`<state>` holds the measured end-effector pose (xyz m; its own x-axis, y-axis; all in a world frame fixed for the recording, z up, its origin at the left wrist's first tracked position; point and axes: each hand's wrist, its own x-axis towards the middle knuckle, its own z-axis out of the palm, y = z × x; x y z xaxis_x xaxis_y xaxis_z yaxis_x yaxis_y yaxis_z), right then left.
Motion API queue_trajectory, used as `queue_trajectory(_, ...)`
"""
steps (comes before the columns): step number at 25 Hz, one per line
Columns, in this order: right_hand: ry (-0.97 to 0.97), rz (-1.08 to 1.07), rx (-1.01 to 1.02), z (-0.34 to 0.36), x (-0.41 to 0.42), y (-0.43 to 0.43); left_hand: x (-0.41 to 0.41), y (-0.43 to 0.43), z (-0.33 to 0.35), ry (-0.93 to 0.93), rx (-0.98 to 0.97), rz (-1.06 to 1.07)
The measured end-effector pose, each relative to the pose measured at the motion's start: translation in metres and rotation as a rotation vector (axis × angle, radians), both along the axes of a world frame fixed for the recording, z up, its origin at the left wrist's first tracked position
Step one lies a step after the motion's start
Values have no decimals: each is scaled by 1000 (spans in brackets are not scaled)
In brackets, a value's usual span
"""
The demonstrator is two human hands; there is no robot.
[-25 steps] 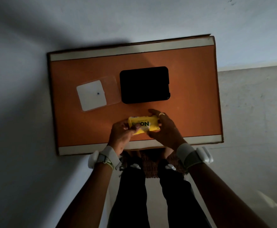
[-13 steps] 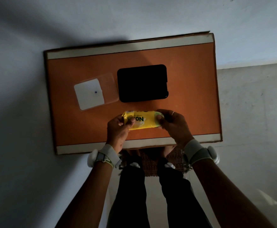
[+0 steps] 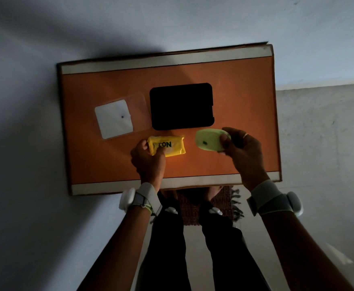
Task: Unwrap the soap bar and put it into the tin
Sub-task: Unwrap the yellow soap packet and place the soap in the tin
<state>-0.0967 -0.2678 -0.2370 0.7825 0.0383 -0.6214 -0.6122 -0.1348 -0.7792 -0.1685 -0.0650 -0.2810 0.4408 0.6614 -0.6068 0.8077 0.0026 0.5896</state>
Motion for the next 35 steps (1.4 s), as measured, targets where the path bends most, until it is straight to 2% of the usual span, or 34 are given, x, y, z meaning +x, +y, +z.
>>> queue_trajectory(2,-62,45,-3,15,12,9,3,2,7,52,104,-21)
queue_trajectory(5,-163,105,-103,19,40,41,16,14,15,-90,163,-30)
queue_trajectory(7,-218,144,-252,4,61,68,30,24,17,-145,149,-46)
queue_trajectory(11,-212,310,-531,-25,81,101,48,36,14,-138,132,-117)
queue_trajectory(17,-220,496,-775,-33,76,105,49,46,8,-130,-18,-52)
queue_trajectory(19,-253,489,-820,-24,74,108,49,46,8,-133,-47,-58)
queue_trajectory(22,-566,444,-909,-5,74,131,47,58,10,-132,-80,-91)
queue_trajectory(24,-749,547,-899,3,79,161,41,76,9,-119,10,-82)
queue_trajectory(27,-656,933,-996,-1,89,205,32,116,-3,-27,217,40)
queue_trajectory(30,-479,1186,-1124,-10,96,236,30,149,-12,106,227,91)
queue_trajectory(32,-414,1204,-1141,-14,98,244,34,161,-16,114,145,50)
queue_trajectory(35,-408,1076,-1020,-17,96,249,40,169,-12,75,55,-25)
